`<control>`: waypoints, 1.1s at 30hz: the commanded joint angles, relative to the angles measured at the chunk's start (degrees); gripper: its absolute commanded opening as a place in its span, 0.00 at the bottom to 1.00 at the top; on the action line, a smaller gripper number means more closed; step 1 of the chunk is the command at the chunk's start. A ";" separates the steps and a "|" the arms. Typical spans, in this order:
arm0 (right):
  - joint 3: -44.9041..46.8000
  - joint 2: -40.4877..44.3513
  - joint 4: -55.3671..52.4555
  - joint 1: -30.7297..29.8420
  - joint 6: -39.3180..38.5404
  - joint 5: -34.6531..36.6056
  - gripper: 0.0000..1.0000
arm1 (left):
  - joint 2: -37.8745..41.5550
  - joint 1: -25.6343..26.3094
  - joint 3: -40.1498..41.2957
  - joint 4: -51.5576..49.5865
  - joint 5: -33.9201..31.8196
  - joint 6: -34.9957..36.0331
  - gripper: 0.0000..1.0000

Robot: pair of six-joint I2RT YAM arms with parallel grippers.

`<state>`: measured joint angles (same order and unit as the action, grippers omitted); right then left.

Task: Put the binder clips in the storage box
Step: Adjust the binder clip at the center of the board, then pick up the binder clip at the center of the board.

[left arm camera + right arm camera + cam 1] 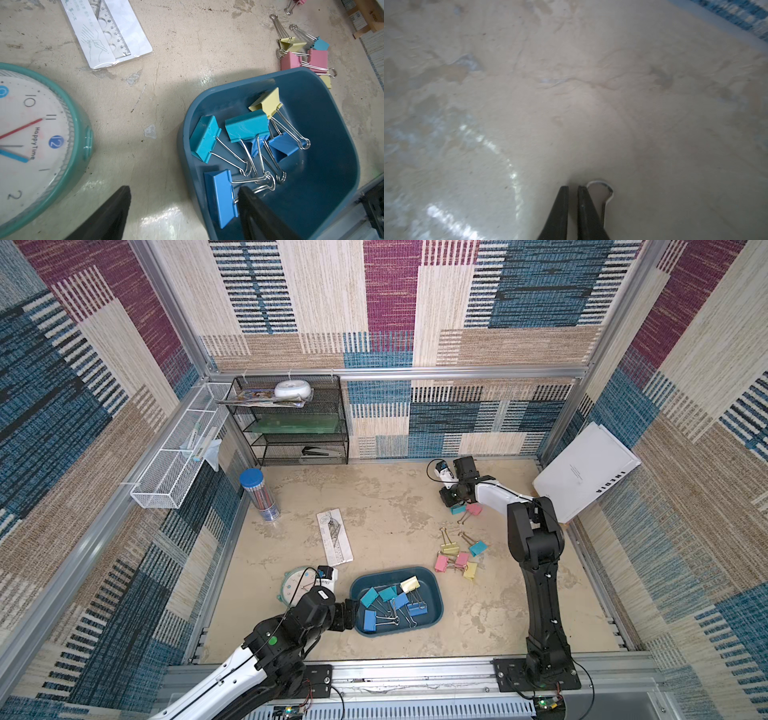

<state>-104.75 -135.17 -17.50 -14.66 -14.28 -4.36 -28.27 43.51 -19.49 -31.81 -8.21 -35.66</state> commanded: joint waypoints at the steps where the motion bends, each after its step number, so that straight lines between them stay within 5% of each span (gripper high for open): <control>1: -3.46 -0.96 -7.57 0.20 0.50 -0.97 0.24 | -0.32 -0.03 -0.59 -0.30 -0.86 -0.09 0.85; 6: 5.15 8.68 -0.40 0.15 1.64 -7.64 0.58 | -0.53 0.00 -0.56 -0.19 -0.84 -0.08 0.85; 9: 8.07 12.93 -0.74 0.73 3.93 -7.02 0.65 | -0.47 -0.05 -0.56 -0.18 -0.64 0.06 0.85; 20: 15.13 17.56 -6.58 3.21 19.79 -3.83 0.67 | 0.89 -0.01 -0.28 -0.27 -0.23 0.21 0.85; 33: 16.13 15.51 -6.41 3.41 21.74 -6.71 0.67 | 1.36 -0.03 -0.16 -0.21 0.08 0.33 0.85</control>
<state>-88.68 -119.31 -23.86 -11.25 6.59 -10.39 -27.07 43.48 -19.51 -31.81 -7.92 -35.79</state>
